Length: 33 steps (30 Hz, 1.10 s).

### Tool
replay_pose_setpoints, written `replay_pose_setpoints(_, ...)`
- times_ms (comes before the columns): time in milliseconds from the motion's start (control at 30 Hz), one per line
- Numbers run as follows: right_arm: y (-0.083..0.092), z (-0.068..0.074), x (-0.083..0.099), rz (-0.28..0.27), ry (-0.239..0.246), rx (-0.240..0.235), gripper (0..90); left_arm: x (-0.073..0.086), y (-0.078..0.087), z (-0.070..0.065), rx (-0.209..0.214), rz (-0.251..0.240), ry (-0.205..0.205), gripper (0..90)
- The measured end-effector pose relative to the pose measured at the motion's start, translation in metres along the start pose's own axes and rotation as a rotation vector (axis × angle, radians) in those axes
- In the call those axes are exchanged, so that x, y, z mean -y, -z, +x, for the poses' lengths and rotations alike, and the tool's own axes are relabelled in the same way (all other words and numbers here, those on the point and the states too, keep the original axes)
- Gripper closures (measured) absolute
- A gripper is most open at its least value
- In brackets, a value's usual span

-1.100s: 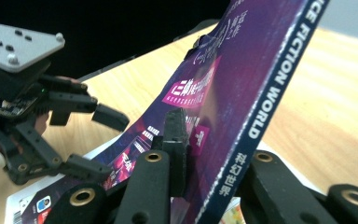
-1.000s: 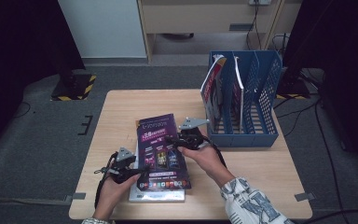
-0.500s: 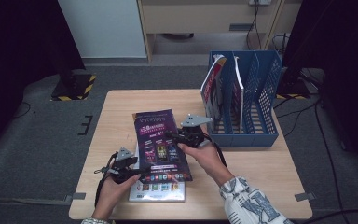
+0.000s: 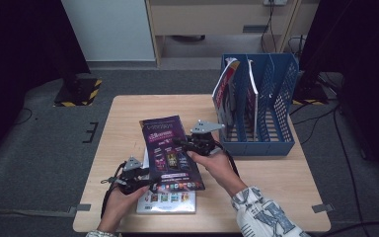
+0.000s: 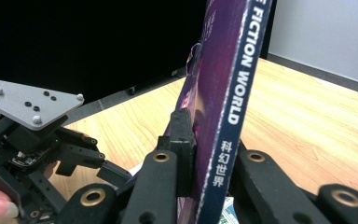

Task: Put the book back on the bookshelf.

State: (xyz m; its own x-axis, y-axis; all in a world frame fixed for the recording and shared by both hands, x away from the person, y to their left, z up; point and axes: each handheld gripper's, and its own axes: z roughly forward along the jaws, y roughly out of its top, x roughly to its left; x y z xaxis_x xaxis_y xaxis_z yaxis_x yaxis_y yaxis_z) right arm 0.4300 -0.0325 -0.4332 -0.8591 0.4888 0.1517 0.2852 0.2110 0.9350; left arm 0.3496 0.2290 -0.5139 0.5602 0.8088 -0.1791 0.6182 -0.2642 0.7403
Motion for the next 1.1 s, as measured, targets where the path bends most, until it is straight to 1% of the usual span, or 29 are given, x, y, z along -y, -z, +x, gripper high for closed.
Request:
replay_pose_setpoints(67, -0.0002, 0.0006, 0.0001, 0.002, 0.0, -0.002, 82.0, 0.0, 0.0005, 0.0011, -0.004, 0.0, 0.0, 48.3)
replay_pose_setpoints(167, -0.0003, 0.0006, 0.0004, 0.008, -0.001, -0.006, 82.0, 0.0005, 0.0015, 0.0042, -0.005, -0.006, 0.023, 56.8)
replay_pose_setpoints(267, -0.0007, 0.0, 0.001, 0.016, -0.006, -0.01, 81.7, 0.0004, 0.0027, 0.0051, -0.013, -0.01, 0.033, 66.1)
replay_pose_setpoints(333, -0.0009, -0.0001, 0.0012, 0.019, -0.006, -0.013, 81.5, 0.0001, 0.0039, 0.0055, -0.024, -0.013, 0.025, 73.6)
replay_pose_setpoints(433, -0.0007, -0.0003, 0.0012, 0.022, -0.005, -0.018, 81.4, -0.0001, 0.005, 0.0057, -0.031, -0.012, 0.016, 81.1)
replay_pose_setpoints(567, -0.0008, -0.0004, 0.0014, 0.028, 0.001, -0.02, 81.4, -0.0008, 0.0049, 0.0039, -0.041, -0.01, 0.009, 85.0)
replay_pose_setpoints(767, -0.0009, 0.0, 0.0, 0.032, 0.004, -0.023, 81.3, -0.002, 0.0048, 0.0027, -0.049, -0.008, 0.012, 89.8)
replay_pose_setpoints(833, -0.0005, 0.0, -0.0006, 0.033, 0.005, -0.021, 81.2, -0.0026, 0.0052, 0.0022, -0.063, -0.008, 0.002, 90.0)
replay_pose_setpoints(900, 0.0003, -0.0003, -0.0008, 0.033, 0.005, -0.02, 81.1, -0.0037, 0.0071, 0.0021, -0.105, -0.014, -0.033, 90.0)
replay_pose_setpoints(967, 0.0006, -0.0005, -0.0007, 0.036, 0.009, -0.024, 81.1, -0.0044, 0.0092, 0.0046, -0.095, -0.037, -0.015, 90.0)
replay_pose_setpoints(1000, 0.0006, -0.0004, -0.0007, 0.036, 0.01, -0.025, 81.1, -0.0044, 0.0092, 0.0046, -0.095, -0.037, -0.015, 90.0)
replay_pose_setpoints(1033, 0.0006, -0.0001, -0.0007, 0.035, 0.014, -0.023, 81.1, -0.0038, 0.0088, 0.0048, -0.084, -0.027, -0.016, 90.0)
replay_pose_setpoints(1100, 0.0005, 0.0, -0.0008, 0.035, 0.014, -0.024, 81.2, -0.0033, 0.0077, 0.0044, -0.086, -0.019, -0.015, 90.0)
